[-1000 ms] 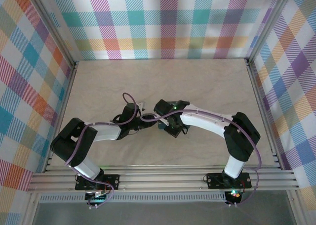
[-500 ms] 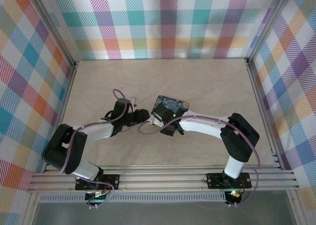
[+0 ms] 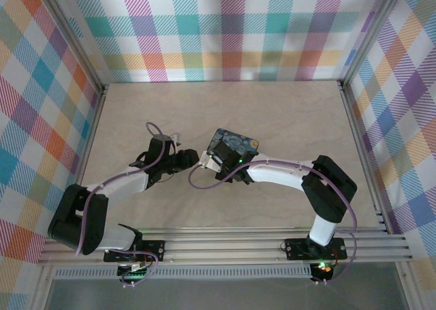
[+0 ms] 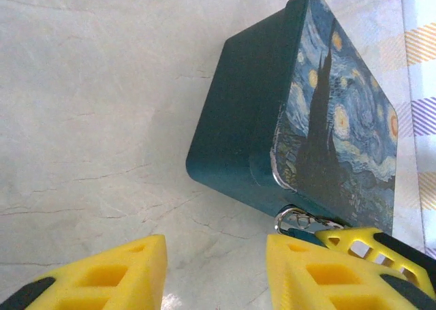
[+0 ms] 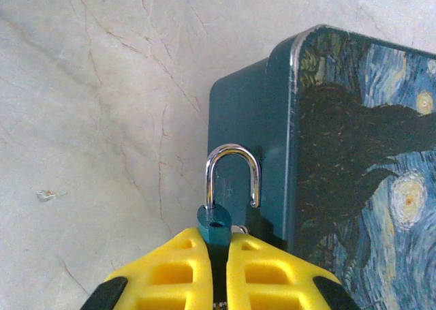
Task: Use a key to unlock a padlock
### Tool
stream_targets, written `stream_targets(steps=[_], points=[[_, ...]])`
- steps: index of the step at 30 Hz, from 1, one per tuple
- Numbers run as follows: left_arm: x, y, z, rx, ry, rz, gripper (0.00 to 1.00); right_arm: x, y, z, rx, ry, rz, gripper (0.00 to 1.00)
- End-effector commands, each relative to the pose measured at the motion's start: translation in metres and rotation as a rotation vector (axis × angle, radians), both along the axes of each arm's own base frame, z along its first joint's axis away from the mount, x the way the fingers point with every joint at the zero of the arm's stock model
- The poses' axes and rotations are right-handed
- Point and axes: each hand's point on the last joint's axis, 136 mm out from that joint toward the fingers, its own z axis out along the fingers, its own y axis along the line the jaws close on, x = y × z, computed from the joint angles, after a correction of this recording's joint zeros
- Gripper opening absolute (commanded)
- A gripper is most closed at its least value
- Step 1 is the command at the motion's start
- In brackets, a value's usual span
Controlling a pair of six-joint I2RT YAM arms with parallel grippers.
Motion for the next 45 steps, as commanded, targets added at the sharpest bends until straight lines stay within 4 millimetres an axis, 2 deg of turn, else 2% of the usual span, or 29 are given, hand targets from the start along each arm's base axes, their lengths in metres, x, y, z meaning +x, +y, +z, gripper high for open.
stream_targets(steps=[1,4,7,10,14,16,19,23,26,28,32,34,36,39,42,45], points=[[-0.006,0.021,-0.002,0.076,-0.001,0.047,0.44,0.0,0.02,0.019,0.083,-0.003,0.026,0.0],[-0.006,0.054,-0.006,0.184,-0.001,0.155,0.49,-0.01,0.034,0.045,0.225,0.028,-0.002,0.0],[0.0,0.086,0.01,0.266,-0.02,0.227,0.55,-0.017,0.05,0.074,0.403,0.114,-0.1,0.0],[0.003,0.117,0.023,0.393,-0.041,0.294,0.67,-0.024,0.064,0.068,0.506,0.261,-0.221,0.0],[-0.006,0.157,0.016,0.483,-0.006,0.449,0.79,-0.03,0.09,0.047,0.53,0.393,-0.285,0.0],[-0.01,0.17,0.014,0.483,0.008,0.514,0.85,-0.026,0.104,0.037,0.531,0.43,-0.317,0.0],[-0.018,0.177,0.01,0.48,0.008,0.55,0.94,-0.015,0.12,0.027,0.52,0.46,-0.383,0.0],[-0.03,0.187,0.004,0.508,0.01,0.579,0.97,-0.006,0.13,0.025,0.525,0.464,-0.416,0.14],[-0.031,0.189,0.006,0.532,-0.017,0.564,0.97,-0.003,0.131,0.031,0.533,0.454,-0.416,0.38],[-0.028,0.187,0.009,0.534,-0.038,0.545,0.97,-0.002,0.131,0.04,0.535,0.437,-0.408,0.49],[-0.013,0.174,0.023,0.483,-0.12,0.497,1.0,0.007,0.12,0.066,0.544,0.351,-0.408,0.63],[-0.007,0.17,0.027,0.474,-0.152,0.48,1.0,0.014,0.109,0.082,0.541,0.284,-0.424,0.74],[-0.002,0.169,0.03,0.48,-0.175,0.467,1.0,0.023,0.094,0.097,0.529,0.212,-0.436,0.85],[0.008,0.154,0.034,0.456,-0.212,0.38,1.0,0.039,0.067,0.116,0.501,0.076,-0.452,0.98],[0.017,0.143,0.03,0.426,-0.218,0.336,1.0,0.057,0.033,0.128,0.495,-0.031,-0.507,1.0],[0.024,0.142,0.03,0.446,-0.22,0.326,1.0,0.073,-0.014,0.134,0.534,-0.09,-0.62,1.0]])
